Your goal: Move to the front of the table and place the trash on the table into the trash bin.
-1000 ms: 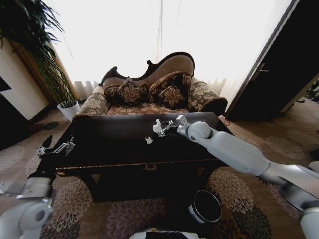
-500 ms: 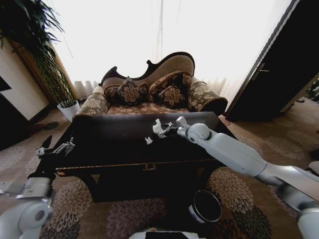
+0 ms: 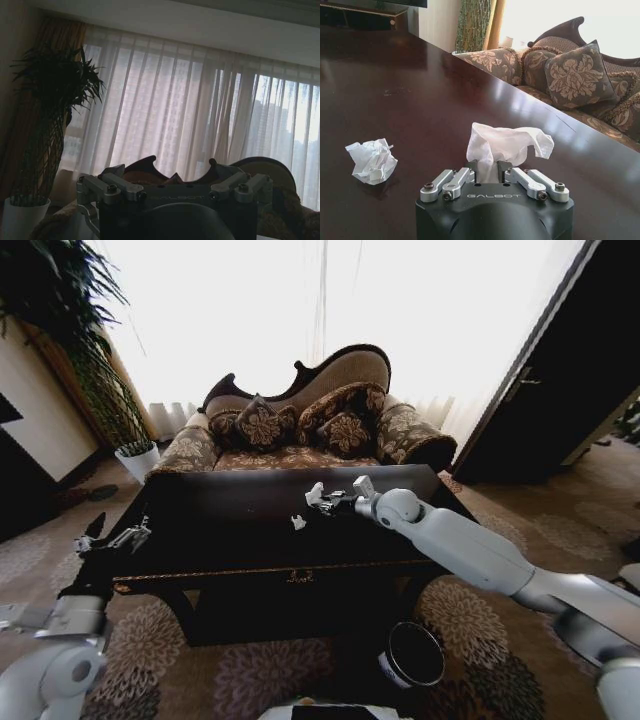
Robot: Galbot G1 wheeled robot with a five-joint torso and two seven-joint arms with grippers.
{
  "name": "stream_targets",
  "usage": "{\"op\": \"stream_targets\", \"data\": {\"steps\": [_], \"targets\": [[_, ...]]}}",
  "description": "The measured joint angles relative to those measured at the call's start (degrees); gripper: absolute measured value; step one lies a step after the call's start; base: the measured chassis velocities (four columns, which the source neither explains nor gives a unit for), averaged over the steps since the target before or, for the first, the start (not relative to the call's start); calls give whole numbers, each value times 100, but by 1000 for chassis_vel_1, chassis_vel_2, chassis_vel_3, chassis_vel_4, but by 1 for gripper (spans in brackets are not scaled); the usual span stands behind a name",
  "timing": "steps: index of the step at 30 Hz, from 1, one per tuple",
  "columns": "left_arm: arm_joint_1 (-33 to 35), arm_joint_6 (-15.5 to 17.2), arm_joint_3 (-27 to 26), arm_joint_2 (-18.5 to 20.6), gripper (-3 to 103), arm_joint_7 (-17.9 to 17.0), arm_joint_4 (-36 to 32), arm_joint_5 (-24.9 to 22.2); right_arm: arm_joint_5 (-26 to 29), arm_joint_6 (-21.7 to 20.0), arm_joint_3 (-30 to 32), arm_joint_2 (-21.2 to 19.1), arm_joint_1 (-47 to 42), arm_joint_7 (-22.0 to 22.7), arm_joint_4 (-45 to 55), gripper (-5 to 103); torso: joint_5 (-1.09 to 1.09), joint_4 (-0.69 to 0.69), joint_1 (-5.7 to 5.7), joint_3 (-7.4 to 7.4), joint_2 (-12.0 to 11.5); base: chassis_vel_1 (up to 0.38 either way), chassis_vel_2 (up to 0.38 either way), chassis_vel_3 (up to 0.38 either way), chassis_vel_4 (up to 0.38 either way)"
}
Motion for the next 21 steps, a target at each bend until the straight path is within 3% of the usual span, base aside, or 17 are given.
{"op": "stream_targets", "data": {"steps": [3, 6, 14, 21], "targets": [[-4, 0, 1, -2, 100, 0, 0, 0, 12, 18, 22, -61, -14, 0, 67, 18, 0, 0, 0, 0, 0, 0, 0, 0, 0], [-17, 0, 33, -13, 100, -1, 0, 0, 41, 62, 58, -187, -42, 4, 237, 3, 0, 0, 0, 0, 0, 0, 0, 0, 0], [-47, 0, 101, 2, 100, 0, 6, 5, 184, 192, 299, -564, -87, 20, 684, 0, 0, 1, 0, 0, 0, 0, 0, 0, 0], [-77, 1, 193, 39, 100, -11, 37, 1, 351, 289, 1255, -1332, -748, 13, 1455, 0, 0, 0, 0, -1, 0, 0, 0, 0, 0]]}}
